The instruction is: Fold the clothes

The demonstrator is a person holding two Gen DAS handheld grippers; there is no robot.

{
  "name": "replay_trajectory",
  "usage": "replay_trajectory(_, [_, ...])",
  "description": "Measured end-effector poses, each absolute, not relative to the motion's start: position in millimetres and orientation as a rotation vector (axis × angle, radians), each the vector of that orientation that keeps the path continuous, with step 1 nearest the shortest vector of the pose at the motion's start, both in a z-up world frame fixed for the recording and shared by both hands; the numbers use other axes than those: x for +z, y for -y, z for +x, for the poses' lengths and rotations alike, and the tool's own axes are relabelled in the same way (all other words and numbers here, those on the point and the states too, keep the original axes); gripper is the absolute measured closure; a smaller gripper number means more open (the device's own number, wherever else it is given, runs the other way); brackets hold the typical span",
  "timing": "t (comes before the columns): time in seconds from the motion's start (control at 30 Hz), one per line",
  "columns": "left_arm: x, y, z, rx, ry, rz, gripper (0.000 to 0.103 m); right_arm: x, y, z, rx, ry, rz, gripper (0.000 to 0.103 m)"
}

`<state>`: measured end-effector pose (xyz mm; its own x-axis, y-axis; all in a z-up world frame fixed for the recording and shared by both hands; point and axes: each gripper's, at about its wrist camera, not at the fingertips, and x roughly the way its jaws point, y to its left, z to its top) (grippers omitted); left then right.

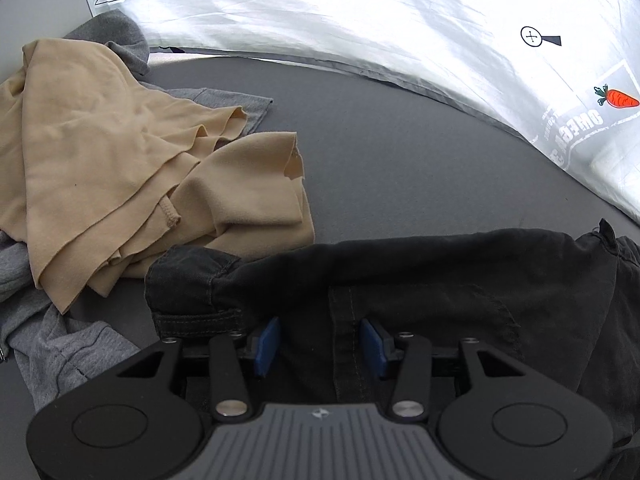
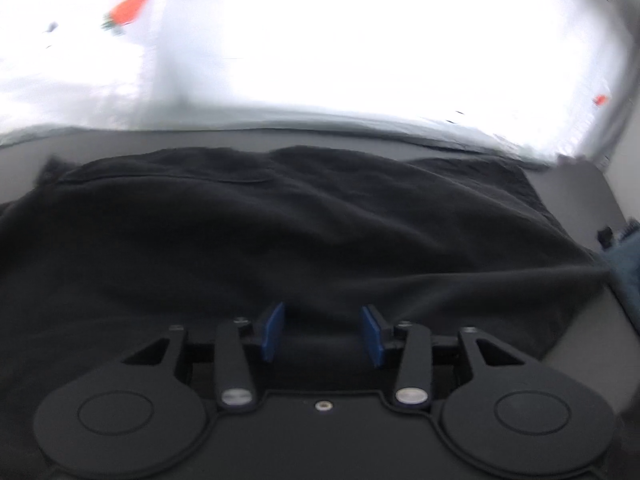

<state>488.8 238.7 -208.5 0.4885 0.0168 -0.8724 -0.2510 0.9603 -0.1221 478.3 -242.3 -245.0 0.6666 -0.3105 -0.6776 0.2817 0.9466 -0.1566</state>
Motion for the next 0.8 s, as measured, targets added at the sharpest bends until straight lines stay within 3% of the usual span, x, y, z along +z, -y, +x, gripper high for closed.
replay_trajectory(0.17, [-208, -234, 493, 0.216, -1.060, -0.263, 0.052, -235, 375, 448, -0.667, -0.812, 0.109, 0.049])
replay_trajectory(0.23, [-205, -227, 496, 0.257, -1.068, -0.247, 0.052, -224, 396, 445, -0.730, -0.816, 0.138, 0.065])
replay_trajectory(0.37, [-187, -196, 501, 0.248, -1.023, -0.188, 0.050, -205, 371, 463, -0.572, -0.694, 0.086, 0.067])
replay_trajectory(0.43, [-176, -170, 507, 0.213, -0.978, -0.151, 0.045, -205, 339, 484, -0.403, -0.663, 0.016, 0.083])
replay_trajectory(0.5, [-171, -139, 514, 0.149, -0.952, -0.123, 0.034, -214, 304, 508, -0.217, -0.661, -0.060, 0.085])
replay_trajectory(0.6, [-179, -97, 523, 0.067, -0.970, -0.063, 0.034, -230, 262, 538, 0.035, -0.661, -0.165, 0.088])
replay_trajectory(0.7, [-199, -73, 528, 0.030, -1.031, -0.055, 0.034, -239, 266, 557, 0.106, -0.659, -0.213, 0.086])
replay_trajectory(0.77, [-212, -71, 527, 0.032, -1.070, -0.075, 0.034, -234, 304, 571, 0.066, -0.681, -0.183, 0.063])
replay_trajectory(0.8, [-218, -75, 527, 0.044, -1.085, -0.090, 0.034, -233, 326, 577, -0.002, -0.695, -0.175, 0.063])
